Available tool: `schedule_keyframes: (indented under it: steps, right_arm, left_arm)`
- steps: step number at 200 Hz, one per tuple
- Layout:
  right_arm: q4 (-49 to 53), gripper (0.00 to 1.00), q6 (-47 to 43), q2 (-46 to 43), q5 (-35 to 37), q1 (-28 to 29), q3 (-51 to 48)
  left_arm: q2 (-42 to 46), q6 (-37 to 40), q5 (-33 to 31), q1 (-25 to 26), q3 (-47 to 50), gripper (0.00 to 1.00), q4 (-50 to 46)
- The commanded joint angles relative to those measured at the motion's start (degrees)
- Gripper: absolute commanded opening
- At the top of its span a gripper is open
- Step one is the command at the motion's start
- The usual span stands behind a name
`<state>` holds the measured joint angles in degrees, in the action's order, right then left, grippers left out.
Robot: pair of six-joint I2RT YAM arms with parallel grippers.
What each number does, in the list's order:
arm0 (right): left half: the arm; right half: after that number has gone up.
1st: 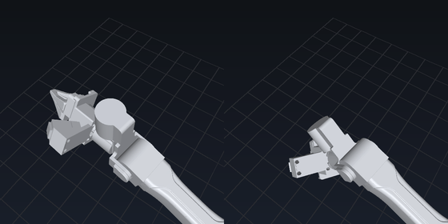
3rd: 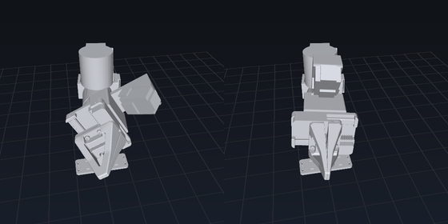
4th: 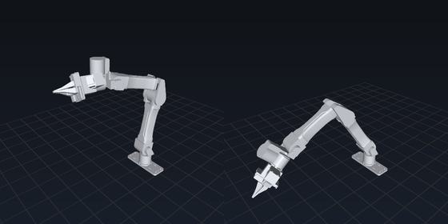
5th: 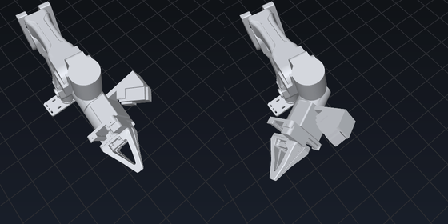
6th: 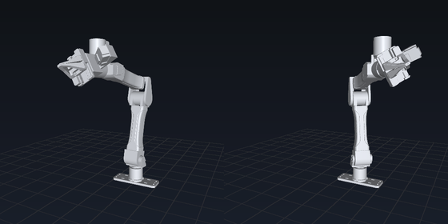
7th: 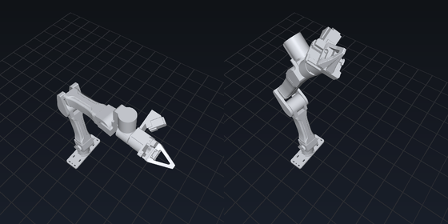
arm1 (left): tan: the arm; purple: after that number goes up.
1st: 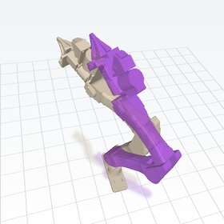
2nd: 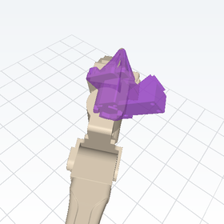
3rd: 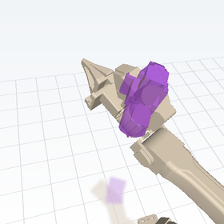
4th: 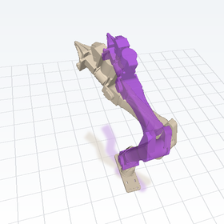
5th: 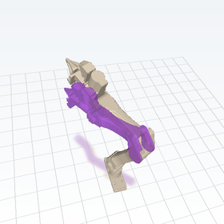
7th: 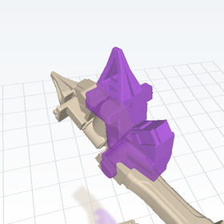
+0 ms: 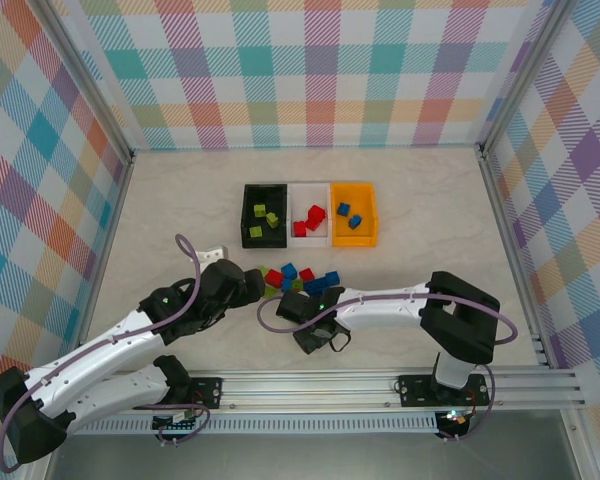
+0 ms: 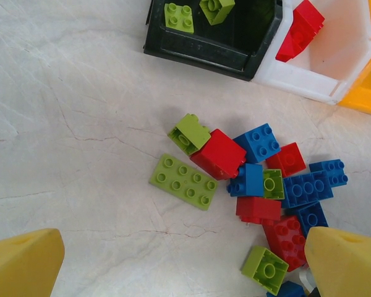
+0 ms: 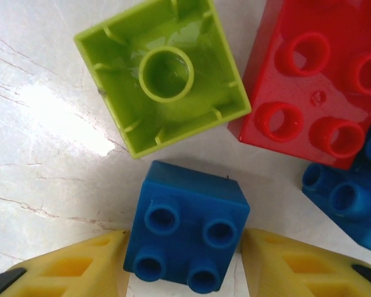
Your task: Sort the legos into containers by color
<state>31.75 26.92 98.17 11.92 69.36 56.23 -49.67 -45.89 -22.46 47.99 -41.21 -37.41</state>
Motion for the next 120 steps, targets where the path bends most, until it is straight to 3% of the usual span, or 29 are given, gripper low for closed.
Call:
schedule_keyframes:
  steps: [1, 18, 44, 120]
  right_arm:
    - [-3.7, 0.54, -1.7, 1.2, 2.8, -0.2, 1.7]
    - [-4.0, 0.63, -1.8, 0.8, 2.7, -0.2, 2.2]
    - [-4.5, 0.64, -1.7, 1.0, 2.7, -0.2, 2.5]
    - [-4.0, 0.37, -1.2, -0.7, 4.4, -0.2, 1.5]
  left_arm:
    - [-0.4, -1.1, -0.9, 0.1, 0.7, 1.0, -0.2]
    - [-0.4, -1.0, -0.9, 0.0, 0.7, 1.0, -0.3]
    - [-0.2, -1.0, -1.3, 0.0, 0.8, 1.0, -0.7]
    - [0.0, -1.1, -1.2, 0.0, 1.3, 1.0, -0.6]
